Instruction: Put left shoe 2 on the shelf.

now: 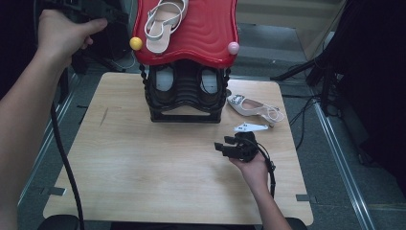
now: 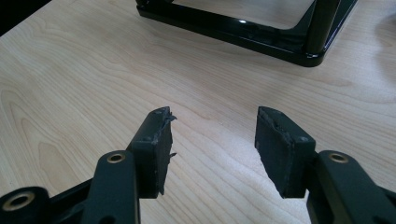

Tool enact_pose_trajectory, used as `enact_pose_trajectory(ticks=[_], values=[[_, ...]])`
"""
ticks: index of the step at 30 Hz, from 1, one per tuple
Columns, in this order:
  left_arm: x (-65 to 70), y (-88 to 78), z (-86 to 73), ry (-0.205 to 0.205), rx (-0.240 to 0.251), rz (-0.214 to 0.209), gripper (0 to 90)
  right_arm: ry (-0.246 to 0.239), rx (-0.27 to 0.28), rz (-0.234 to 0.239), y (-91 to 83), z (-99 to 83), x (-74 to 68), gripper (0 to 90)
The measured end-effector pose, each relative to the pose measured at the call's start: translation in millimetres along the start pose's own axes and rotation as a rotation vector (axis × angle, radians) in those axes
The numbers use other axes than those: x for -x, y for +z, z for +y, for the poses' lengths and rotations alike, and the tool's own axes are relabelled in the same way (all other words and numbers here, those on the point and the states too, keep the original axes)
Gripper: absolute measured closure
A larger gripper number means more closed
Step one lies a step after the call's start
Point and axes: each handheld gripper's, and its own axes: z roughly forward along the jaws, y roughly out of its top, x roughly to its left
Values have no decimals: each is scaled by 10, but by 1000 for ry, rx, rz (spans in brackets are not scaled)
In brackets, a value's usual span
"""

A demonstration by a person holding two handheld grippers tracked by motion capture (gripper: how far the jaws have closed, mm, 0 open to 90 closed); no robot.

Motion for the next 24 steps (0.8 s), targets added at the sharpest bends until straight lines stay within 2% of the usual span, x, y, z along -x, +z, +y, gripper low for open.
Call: enact_pose_trajectory(ticks=[8, 11, 17, 21, 24], values=[[-176, 77, -257, -14, -10, -6, 438, 0, 5, -4, 1, 21, 38, 480], [-221, 100, -347, 12, -8, 4, 440, 2, 2, -8, -11, 21, 43, 483], [-328, 198, -568, 6, -24, 6, 444, -6, 11, -13, -22, 19, 54, 496], [-398, 284, -756, -24, -20, -18, 448, 1, 12, -10, -30, 21, 69, 498], [-434, 396, -908, -29, -49, -9, 449, -9, 21, -11, -37, 22, 83, 502]])
